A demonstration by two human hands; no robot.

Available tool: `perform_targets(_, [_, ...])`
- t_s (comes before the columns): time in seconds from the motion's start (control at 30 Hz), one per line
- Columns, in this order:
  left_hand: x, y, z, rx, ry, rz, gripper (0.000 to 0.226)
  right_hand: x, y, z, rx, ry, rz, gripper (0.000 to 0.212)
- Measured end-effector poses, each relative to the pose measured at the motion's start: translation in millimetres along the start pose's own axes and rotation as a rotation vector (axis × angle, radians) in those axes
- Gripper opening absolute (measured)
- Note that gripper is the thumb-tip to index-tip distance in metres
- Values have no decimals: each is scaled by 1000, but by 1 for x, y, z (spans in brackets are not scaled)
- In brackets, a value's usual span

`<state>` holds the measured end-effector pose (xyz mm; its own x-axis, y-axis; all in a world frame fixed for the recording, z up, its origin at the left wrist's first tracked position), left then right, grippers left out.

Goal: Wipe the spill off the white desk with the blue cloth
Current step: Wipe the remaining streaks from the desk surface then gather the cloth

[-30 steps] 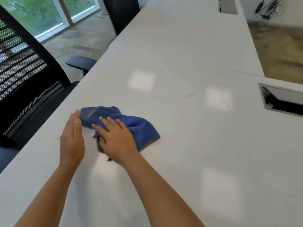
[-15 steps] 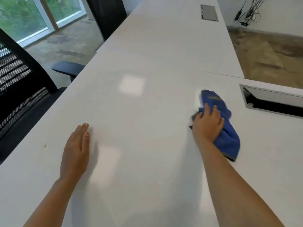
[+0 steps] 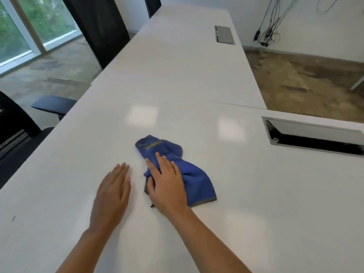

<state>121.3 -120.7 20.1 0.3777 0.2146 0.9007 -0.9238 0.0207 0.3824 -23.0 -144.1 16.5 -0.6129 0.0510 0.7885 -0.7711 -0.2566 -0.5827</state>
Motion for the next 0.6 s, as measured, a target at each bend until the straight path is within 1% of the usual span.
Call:
perform_targets(0.1, [-2,-1,2,11,1,5,42,2,12,40,81,-123,91,46])
perform_targets(0.17, [-3,-1,1,10,0,22,44,5,21,65,94,-126,94,45])
perform_targets(0.23, [-5,-4,1,2,1,51,45,8,33,88,60,-100,83,45])
perform_targets(0.3, [-6,-6,3,-30,11,70,46,13,49,109,10,-39,68,45])
perform_targets(0.47, [-11,-2,8,-102,25,24,66,42,104,154,-142,126,-35,46])
perform_targets(0.6, [-15,-4,10,-152,36,22,67,77,162,176,-326,283,-103,45])
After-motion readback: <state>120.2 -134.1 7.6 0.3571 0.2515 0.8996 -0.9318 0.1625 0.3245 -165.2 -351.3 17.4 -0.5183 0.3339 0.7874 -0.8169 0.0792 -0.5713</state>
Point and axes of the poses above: each hand's wrist, its own z-axis towards the middle knuckle, its own x-axis out of the back of the hand, y = z × x, the point moved 5 cm from there along z, towards the middle knuckle, and after that the axes turned 14 degrees about z, right-handed, at the moved point
